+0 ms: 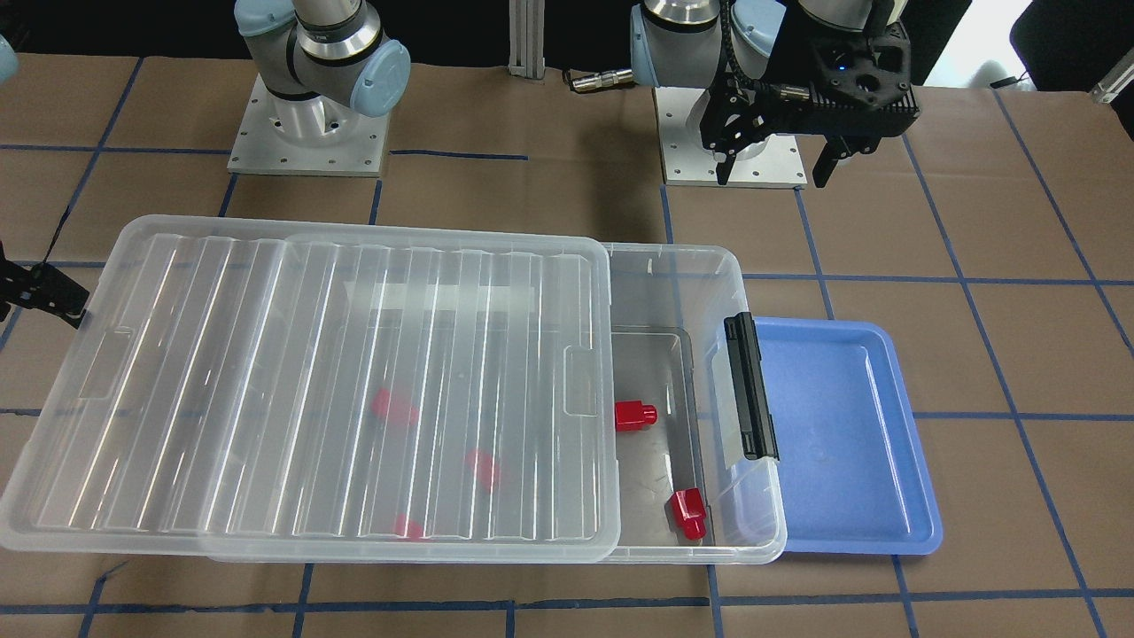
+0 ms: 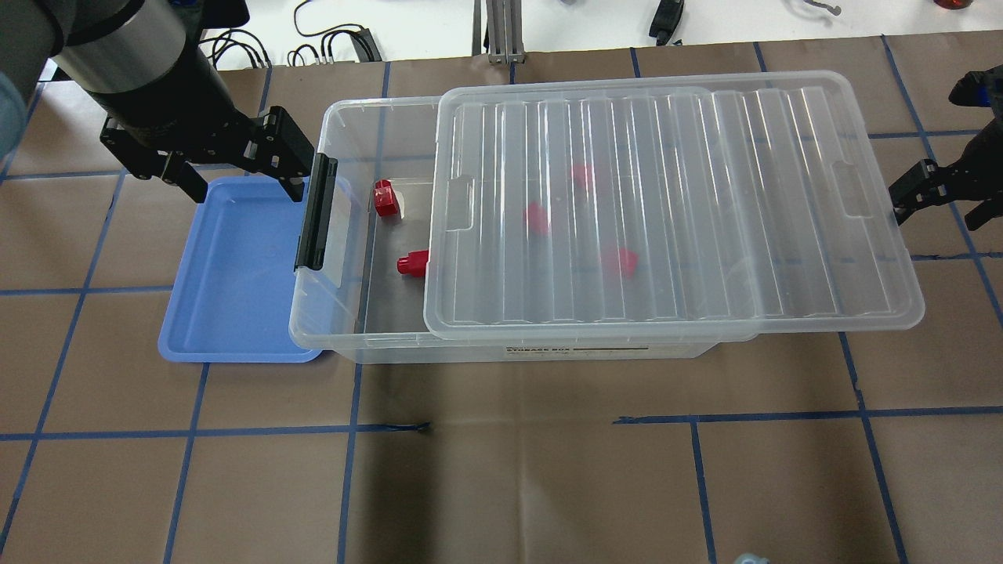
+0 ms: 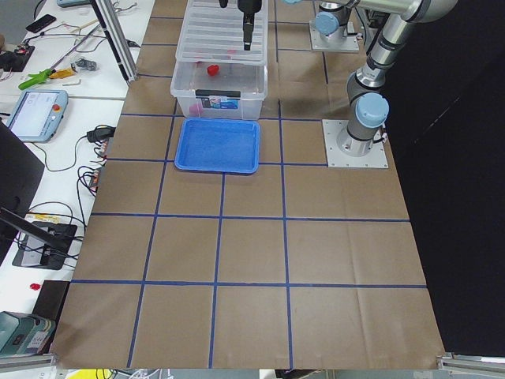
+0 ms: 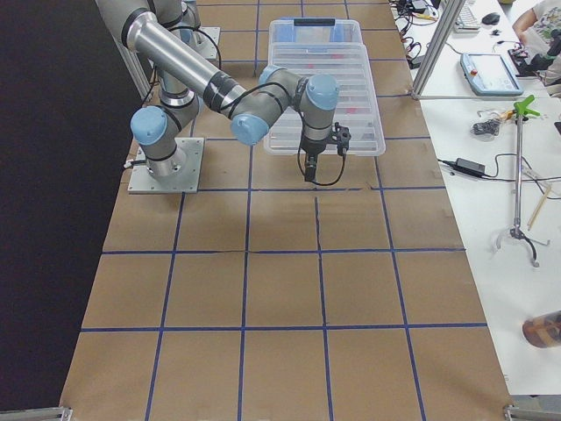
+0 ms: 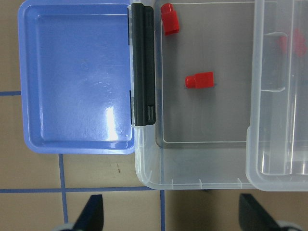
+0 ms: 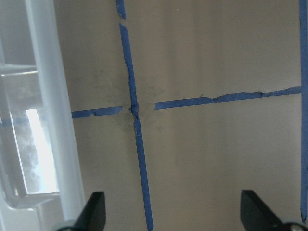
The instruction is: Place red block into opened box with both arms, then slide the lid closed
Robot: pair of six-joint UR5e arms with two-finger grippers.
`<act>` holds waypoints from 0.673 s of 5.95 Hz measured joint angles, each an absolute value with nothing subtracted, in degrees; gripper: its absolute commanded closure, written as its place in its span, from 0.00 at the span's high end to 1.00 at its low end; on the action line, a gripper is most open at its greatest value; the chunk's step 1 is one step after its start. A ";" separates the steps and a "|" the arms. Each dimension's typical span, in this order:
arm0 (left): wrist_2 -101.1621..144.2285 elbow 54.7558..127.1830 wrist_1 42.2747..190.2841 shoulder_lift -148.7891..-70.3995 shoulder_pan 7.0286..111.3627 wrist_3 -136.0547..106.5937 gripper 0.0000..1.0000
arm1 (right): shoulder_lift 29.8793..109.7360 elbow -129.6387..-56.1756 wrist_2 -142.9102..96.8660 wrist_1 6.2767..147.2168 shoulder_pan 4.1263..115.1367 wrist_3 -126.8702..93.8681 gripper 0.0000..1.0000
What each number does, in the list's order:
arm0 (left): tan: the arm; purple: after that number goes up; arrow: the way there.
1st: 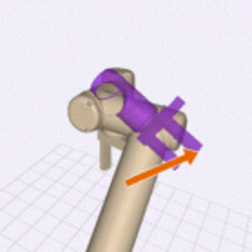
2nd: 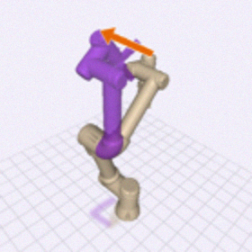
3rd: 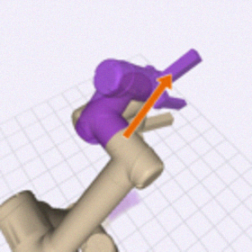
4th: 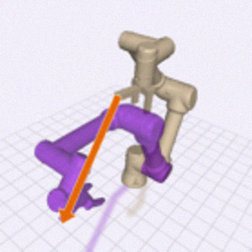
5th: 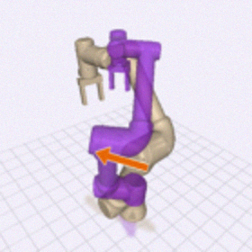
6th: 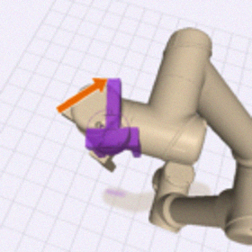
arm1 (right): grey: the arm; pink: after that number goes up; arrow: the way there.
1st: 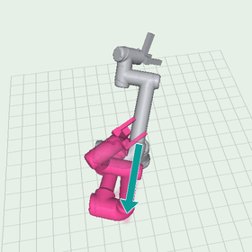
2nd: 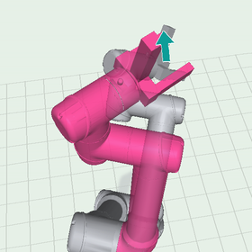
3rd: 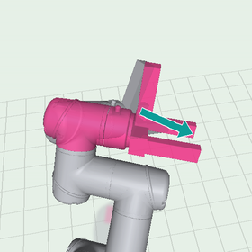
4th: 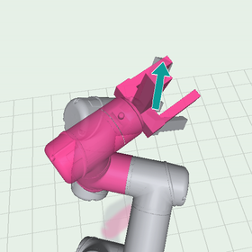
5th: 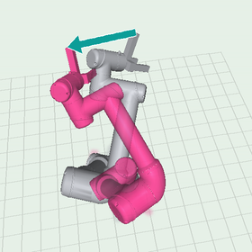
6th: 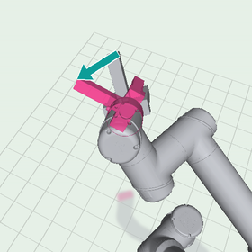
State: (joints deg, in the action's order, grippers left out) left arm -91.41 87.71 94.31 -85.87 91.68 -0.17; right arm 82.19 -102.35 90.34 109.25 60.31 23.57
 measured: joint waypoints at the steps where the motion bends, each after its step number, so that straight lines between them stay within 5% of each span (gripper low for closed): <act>1: -91.41 87.72 94.31 -85.87 91.67 -0.17 0.98 | 82.36 -102.49 90.35 109.27 61.70 22.89 1.00; 4: -91.41 87.72 94.31 -85.87 91.69 -0.18 0.98 | 82.72 -102.65 90.31 109.25 65.46 18.63 1.00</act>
